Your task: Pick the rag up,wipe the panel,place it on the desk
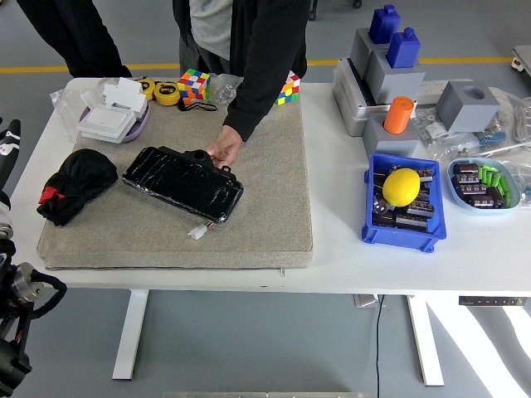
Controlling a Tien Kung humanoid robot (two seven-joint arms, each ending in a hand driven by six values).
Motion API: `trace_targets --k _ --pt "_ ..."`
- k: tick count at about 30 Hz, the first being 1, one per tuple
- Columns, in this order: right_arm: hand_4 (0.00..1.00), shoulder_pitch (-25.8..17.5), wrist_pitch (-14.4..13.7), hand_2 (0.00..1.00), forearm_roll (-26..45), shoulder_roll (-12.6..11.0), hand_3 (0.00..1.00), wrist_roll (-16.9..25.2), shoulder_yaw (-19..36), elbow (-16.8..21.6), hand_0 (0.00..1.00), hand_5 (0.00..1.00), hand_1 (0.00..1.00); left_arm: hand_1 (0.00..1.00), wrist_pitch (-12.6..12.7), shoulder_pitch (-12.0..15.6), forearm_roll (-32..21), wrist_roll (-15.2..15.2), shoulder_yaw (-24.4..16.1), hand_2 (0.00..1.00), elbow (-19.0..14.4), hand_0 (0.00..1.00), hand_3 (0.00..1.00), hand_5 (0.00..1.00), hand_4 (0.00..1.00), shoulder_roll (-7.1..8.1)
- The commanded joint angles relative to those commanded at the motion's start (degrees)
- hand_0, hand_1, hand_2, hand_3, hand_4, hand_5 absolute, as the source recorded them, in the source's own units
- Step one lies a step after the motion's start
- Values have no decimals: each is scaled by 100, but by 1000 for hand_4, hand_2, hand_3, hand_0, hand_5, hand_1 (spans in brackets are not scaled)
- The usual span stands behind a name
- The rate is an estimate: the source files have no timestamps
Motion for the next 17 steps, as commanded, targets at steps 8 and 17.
trace_targets --k 8,17 --pt "895 6 -1 494 21 -2 522 -11 -28 8 543 369 564 634 -1 1 6 7 24 696 -16 526 757 288 873 -10" --pt "895 -8 2 493 14 6 522 -16 -9 15 541 369 566 634 -9 36 12 25 -8 696 -43 526 756 288 873 -23"
